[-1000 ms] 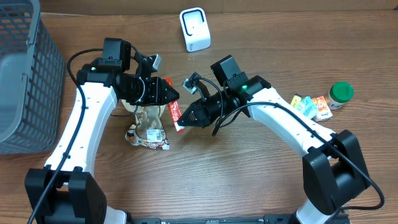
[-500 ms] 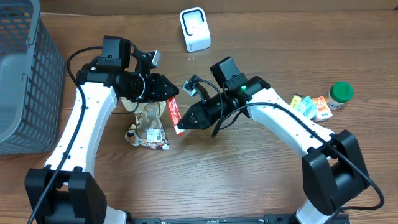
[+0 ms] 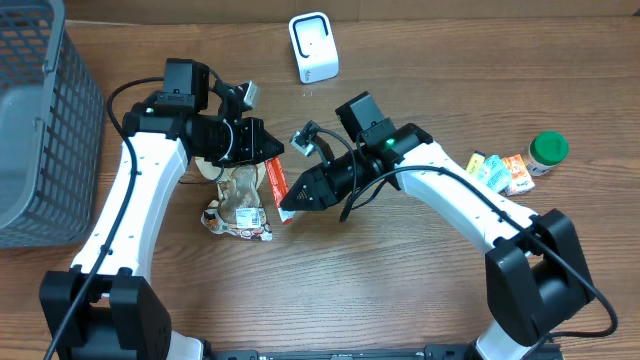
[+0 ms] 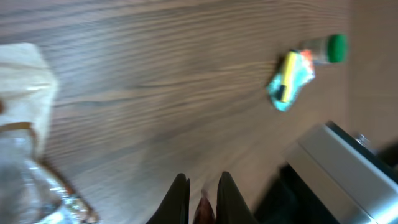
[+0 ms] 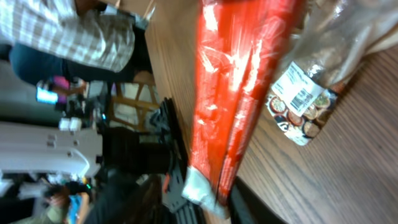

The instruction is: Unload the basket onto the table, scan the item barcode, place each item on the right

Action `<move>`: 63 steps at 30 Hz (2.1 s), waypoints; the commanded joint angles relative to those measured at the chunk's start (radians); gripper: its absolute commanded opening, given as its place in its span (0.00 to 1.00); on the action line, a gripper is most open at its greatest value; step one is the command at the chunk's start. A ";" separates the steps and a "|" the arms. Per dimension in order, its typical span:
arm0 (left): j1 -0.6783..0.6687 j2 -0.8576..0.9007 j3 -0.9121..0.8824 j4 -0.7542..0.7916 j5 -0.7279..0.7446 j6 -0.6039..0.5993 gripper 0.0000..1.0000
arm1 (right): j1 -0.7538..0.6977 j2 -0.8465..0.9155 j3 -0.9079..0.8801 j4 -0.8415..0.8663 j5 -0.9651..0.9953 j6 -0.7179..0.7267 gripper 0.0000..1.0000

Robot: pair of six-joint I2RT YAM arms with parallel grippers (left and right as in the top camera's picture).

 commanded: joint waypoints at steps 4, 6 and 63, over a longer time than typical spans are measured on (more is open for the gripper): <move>0.099 0.007 -0.004 0.006 0.426 -0.009 0.04 | -0.098 -0.014 0.007 0.000 -0.108 -0.010 0.45; 0.134 0.007 -0.004 0.006 0.541 -0.006 0.04 | -0.124 -0.014 0.007 0.001 -0.145 -0.011 0.45; 0.167 0.007 -0.004 -0.001 -0.134 -0.076 0.04 | -0.105 -0.014 0.007 -0.046 0.088 -0.117 0.04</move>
